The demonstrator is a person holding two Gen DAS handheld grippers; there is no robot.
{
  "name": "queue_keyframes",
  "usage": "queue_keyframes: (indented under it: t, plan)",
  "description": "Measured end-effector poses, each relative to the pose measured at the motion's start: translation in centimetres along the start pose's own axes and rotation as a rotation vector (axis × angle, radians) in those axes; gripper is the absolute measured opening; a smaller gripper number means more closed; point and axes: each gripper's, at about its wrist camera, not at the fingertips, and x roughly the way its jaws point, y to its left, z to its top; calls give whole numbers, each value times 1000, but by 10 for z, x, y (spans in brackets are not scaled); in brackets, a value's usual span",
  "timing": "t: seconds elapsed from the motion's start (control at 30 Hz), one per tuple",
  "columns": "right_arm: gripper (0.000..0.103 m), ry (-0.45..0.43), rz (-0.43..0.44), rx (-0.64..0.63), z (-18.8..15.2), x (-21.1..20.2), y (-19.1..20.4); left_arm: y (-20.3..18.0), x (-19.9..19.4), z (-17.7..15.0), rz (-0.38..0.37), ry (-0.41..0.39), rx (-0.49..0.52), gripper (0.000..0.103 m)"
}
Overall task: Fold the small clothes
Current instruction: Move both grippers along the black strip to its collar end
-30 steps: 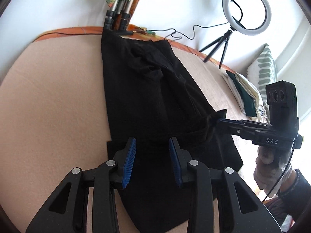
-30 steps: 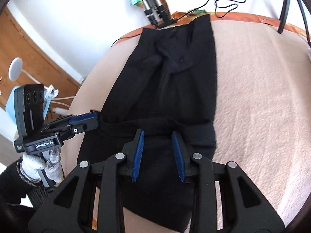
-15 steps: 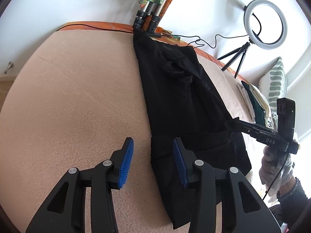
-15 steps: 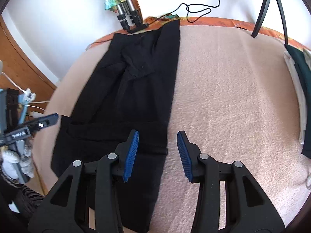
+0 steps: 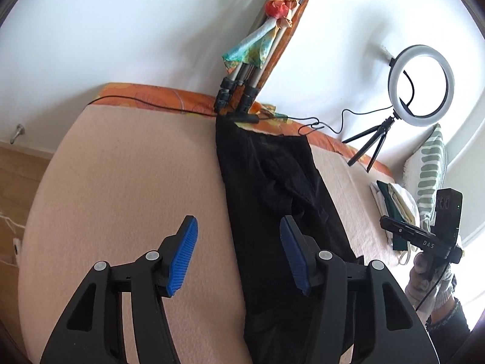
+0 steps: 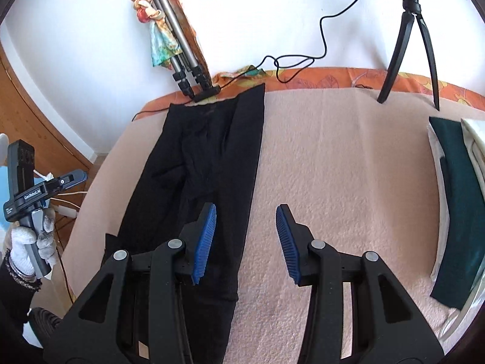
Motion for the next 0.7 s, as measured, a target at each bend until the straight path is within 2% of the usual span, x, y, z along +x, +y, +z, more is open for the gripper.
queue_keyframes:
  t: [0.2,0.4,0.7]
  plan:
    - [44,0,71,33,54,24,-13,18,38,46,-46,23,-66,56]
    - [44,17,138,59,98,68,-25,39,84,65,-75,66,-90,56]
    - [44,81,161,60,124,143,-36,54,146,78,-119,99,-129,56]
